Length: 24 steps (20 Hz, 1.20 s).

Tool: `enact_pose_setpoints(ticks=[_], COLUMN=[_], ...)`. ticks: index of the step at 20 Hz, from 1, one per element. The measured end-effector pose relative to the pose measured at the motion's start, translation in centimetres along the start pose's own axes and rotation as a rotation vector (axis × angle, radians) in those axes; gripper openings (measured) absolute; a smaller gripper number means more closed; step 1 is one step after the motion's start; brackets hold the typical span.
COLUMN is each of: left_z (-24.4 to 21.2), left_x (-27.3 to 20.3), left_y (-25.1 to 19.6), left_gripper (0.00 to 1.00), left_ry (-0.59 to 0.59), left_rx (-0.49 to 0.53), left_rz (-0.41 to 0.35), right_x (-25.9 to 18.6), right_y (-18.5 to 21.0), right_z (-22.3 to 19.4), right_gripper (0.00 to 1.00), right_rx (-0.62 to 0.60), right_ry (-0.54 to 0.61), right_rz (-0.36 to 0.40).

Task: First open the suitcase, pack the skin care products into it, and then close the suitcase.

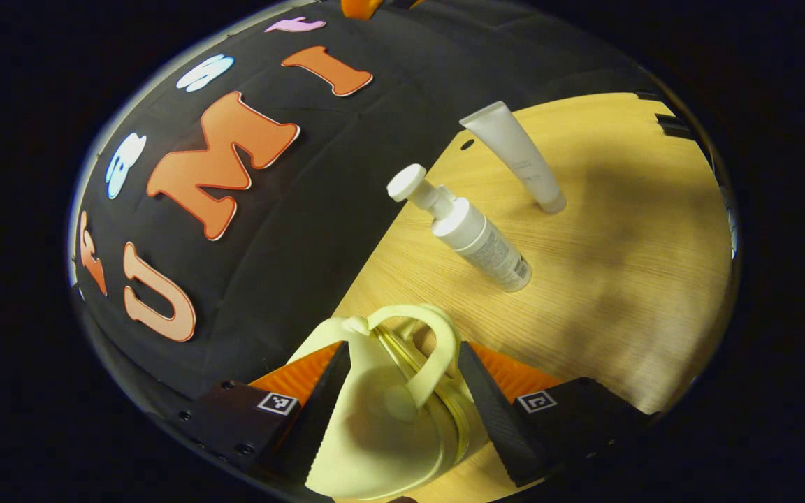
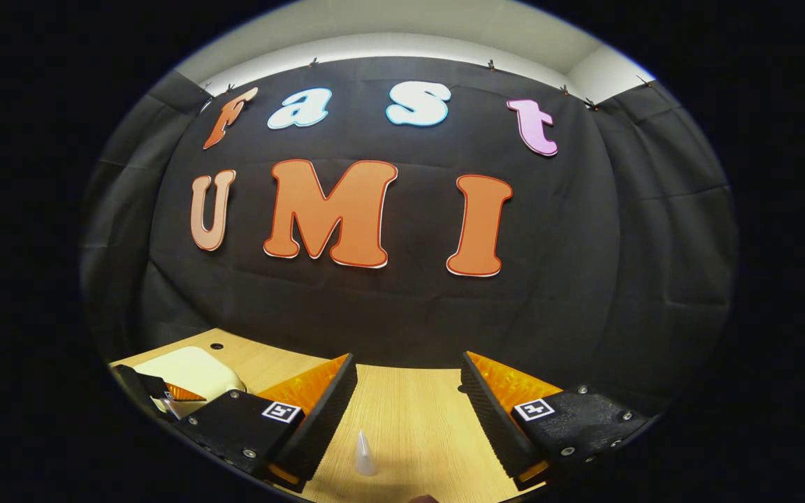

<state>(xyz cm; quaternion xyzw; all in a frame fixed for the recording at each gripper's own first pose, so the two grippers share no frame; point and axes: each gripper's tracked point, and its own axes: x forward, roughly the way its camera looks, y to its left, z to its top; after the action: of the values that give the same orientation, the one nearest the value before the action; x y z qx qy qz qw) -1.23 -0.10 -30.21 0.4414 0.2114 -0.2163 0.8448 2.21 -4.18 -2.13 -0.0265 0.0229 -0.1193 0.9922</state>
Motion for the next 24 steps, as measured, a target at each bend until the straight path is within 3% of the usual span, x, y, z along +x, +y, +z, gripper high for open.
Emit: enact_pose_setpoints(ticks=[1,4,11,12,13,14,17,19,24], left_z=[-0.1,-0.4,-0.7,-0.8,-0.6,-0.5,0.9,0.0,0.7], left_x=[0.2,0.4,3.4,3.5,3.1,2.9,2.5,2.3,2.2], left_y=[0.1,-0.5,-0.8,-1.1,-1.3,-1.2,-0.5,-0.6,0.2], left_gripper=[1.0,0.93,0.67,0.53,0.31,0.23,0.2,0.1,0.07], left_ry=[0.012,0.037,0.082,0.088,0.078,0.081,0.05,0.029,-0.007], left_rx=[0.013,0.062,0.166,0.168,0.172,0.176,0.128,0.095,-0.069], left_rz=[0.01,0.021,0.098,0.087,0.088,0.087,0.092,0.118,0.182], right_x=[-0.1,-0.2,-0.6,-0.7,-0.7,-0.7,-0.7,-0.6,-0.1], right_y=[0.0,0.0,0.1,0.0,0.0,0.0,0.1,0.4,1.6], right_z=[0.0,-0.1,0.3,0.4,0.4,0.4,0.2,0.1,0.3], right_gripper=[0.95,0.95,0.95,0.95,0.95,0.95,0.95,0.95,0.95], right_rx=[-0.001,0.001,-0.003,-0.004,-0.007,-0.009,-0.007,-0.01,-0.008], right_ry=[-0.003,-0.001,-0.009,-0.012,-0.012,-0.012,-0.006,-0.003,-0.005], right_rz=[-0.001,0.002,0.008,0.009,0.009,0.009,0.012,0.018,0.036])
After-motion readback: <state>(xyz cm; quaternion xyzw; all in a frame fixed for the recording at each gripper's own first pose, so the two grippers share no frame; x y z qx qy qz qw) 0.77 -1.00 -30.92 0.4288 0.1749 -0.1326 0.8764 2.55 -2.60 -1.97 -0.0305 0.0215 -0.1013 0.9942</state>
